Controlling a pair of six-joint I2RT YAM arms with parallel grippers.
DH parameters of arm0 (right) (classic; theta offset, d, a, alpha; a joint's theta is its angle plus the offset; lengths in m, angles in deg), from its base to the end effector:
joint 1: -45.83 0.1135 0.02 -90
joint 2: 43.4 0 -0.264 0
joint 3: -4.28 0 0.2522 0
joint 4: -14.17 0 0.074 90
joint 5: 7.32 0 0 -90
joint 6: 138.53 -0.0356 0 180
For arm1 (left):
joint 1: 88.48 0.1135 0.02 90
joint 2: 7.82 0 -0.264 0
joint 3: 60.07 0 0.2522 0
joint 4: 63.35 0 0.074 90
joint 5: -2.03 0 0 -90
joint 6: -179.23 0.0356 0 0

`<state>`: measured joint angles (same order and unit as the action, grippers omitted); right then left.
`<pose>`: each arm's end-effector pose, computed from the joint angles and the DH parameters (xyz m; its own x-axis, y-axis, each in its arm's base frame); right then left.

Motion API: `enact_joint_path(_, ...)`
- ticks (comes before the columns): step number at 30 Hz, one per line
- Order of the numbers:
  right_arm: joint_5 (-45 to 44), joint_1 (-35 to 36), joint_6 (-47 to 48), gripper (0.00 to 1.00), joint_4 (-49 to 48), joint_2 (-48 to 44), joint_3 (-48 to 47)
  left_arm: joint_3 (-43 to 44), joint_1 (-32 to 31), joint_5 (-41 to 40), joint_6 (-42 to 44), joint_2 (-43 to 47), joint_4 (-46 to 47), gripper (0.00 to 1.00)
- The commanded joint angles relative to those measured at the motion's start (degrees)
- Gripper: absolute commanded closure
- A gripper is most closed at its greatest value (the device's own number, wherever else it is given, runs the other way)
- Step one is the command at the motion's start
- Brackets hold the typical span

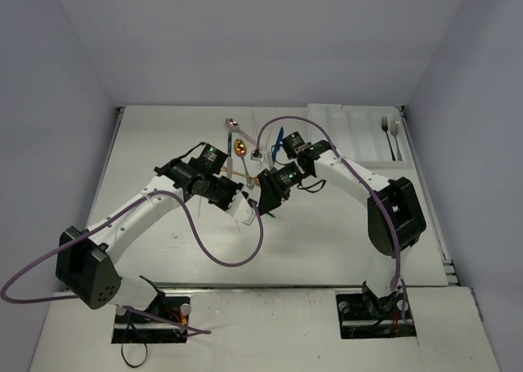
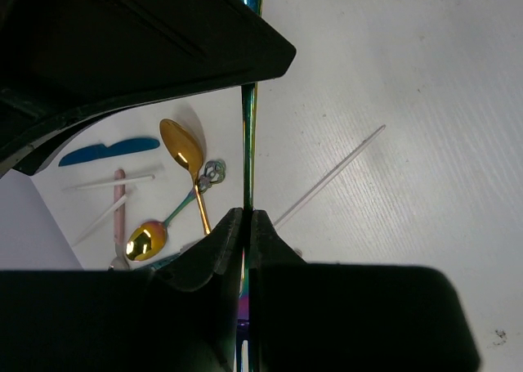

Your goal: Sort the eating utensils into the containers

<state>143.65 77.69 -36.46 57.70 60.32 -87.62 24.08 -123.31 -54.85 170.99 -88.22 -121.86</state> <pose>0.3075 0.2277 0.2432 -0.5414 -0.4559 -0.7064 -0.8095 0.0556 0.5845 0.2249 -0.1802 0.3055 0.6334 0.5690 -0.5244 0.7691 -0.3889 0.5071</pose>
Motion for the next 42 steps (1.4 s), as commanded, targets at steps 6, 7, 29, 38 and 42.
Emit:
enact_joint_path(6,2.10,1.37,0.23,0.90,-0.23,-0.45,-2.88,2.77,-0.41,0.60,0.83,1.54,-0.18,0.86)
enact_joint_path(7,2.01,1.37,0.01,0.96,-0.23,-0.45,-2.83,2.63,-0.41,0.50,0.51,1.73,-0.22,0.61)
enact_joint_path(29,-23.07,-28.28,-2.35,1.00,-0.43,-2.48,-14.09,4.77,0.38,-17.89,-50.41,12.26,9.31,0.11)
enact_joint_path(38,-37.85,-42.53,0.27,1.00,-0.32,0.64,-20.78,10.78,3.58,-21.58,-76.81,3.04,8.41,0.10)
enact_joint_path(42,-42.89,-44.73,1.56,1.00,-0.19,5.30,-24.37,14.05,7.88,-17.58,-82.55,-2.14,7.92,0.10)
